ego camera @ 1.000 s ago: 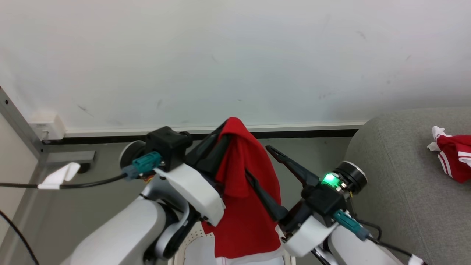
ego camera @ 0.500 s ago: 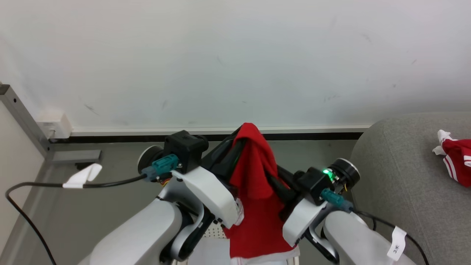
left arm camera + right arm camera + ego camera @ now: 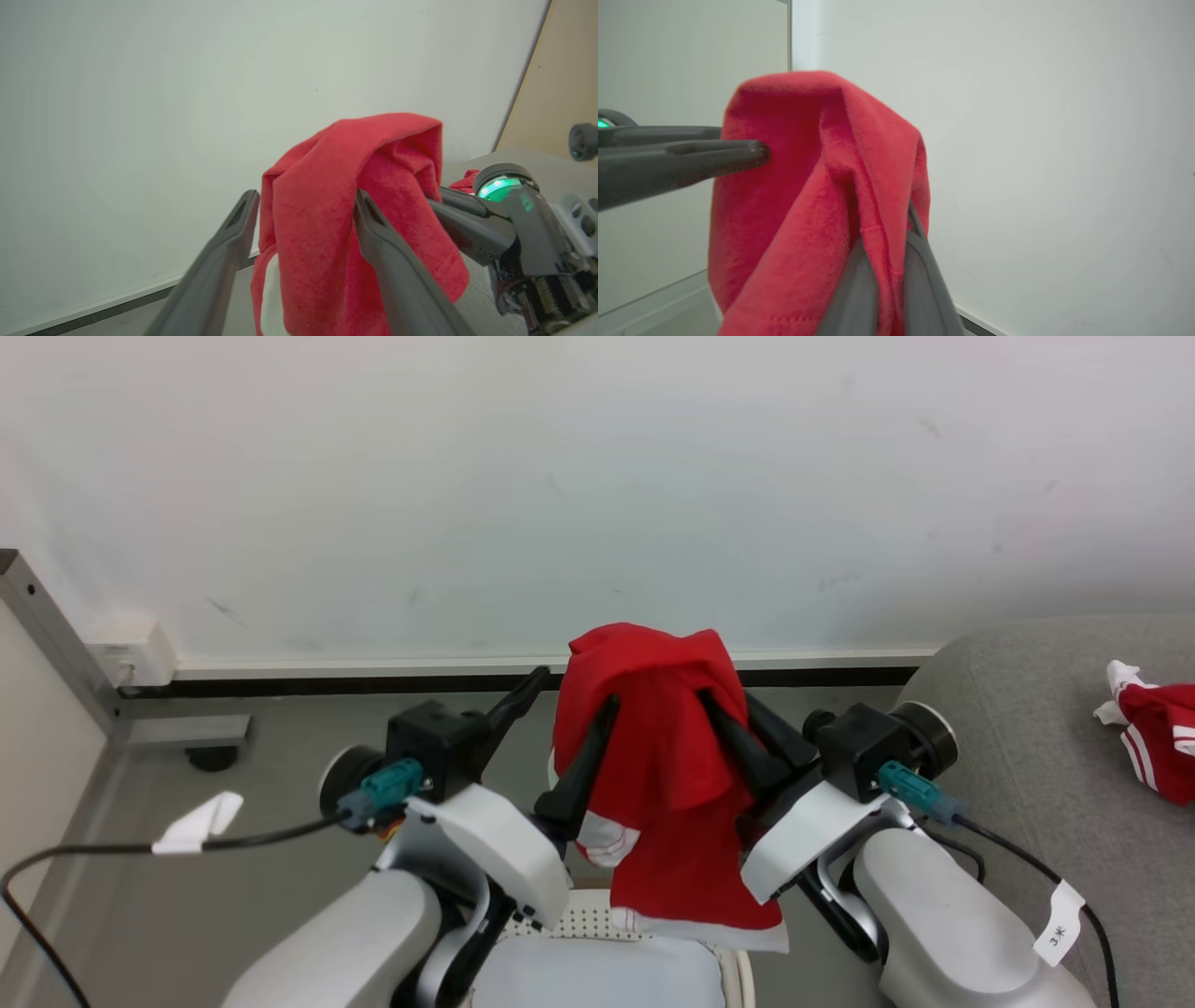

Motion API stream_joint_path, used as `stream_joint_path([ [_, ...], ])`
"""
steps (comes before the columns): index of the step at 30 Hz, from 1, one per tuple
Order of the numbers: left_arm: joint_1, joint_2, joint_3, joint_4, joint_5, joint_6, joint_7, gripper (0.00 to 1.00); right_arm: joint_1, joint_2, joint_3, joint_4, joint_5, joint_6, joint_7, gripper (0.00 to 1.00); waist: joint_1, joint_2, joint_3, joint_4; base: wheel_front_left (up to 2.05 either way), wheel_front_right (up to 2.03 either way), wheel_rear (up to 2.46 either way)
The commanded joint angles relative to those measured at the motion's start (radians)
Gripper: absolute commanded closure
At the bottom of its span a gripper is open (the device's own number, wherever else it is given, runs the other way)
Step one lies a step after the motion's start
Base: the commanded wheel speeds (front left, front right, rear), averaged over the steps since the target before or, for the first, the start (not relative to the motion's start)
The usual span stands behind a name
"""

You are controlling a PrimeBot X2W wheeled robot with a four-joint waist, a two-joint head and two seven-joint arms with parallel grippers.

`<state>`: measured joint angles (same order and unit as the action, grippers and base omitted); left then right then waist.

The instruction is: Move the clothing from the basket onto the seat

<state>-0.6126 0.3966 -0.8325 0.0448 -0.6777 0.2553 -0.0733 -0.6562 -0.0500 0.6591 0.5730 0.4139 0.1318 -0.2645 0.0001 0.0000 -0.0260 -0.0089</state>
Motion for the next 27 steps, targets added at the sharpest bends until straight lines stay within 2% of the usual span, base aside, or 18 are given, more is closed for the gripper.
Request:
stream_joint_path([
  [1, 0.034, 0.001, -0.001, 0.016, 0.0, -0.002, -0.02, 0.0, -0.017, -0.001, -0.025, -0.007, -0.013, -0.002, 0.0, 1.0, -0.0001, 0.0, 0.007, -0.013, 0.0, 0.0, 0.0],
  [6, 0.068, -0.014, -0.018, 0.054, -0.005, -0.014, -0.053, 0.0, -0.016, -0.001, -0.081, -0.018, -0.041, -0.002, 0.0, 1.0, -0.0001, 0.0, 0.024, -0.051, 0.0, 0.0, 0.0],
  [13, 0.087, -0.034, -0.036, 0.085, -0.004, -0.021, -0.08, 0.0, -0.001, -0.002, -0.124, -0.046, -0.092, -0.002, 0.0, 1.0, -0.0001, 0.0, 0.052, -0.142, 0.0, 0.0, 0.0],
  [21, 0.066, -0.052, -0.054, 0.088, 0.022, -0.019, -0.099, 0.0, 0.037, -0.035, -0.184, -0.133, -0.124, -0.002, 0.0, 1.0, -0.0001, 0.0, 0.113, -0.309, 0.0, 0.0, 0.0],
  [27, 0.038, -0.067, -0.076, 0.075, 0.04, -0.029, -0.098, 0.0, 0.1, -0.077, -0.225, -0.215, -0.126, -0.002, 0.0, 1.0, -0.0001, 0.0, 0.165, -0.397, 0.0, 0.0, 0.0],
])
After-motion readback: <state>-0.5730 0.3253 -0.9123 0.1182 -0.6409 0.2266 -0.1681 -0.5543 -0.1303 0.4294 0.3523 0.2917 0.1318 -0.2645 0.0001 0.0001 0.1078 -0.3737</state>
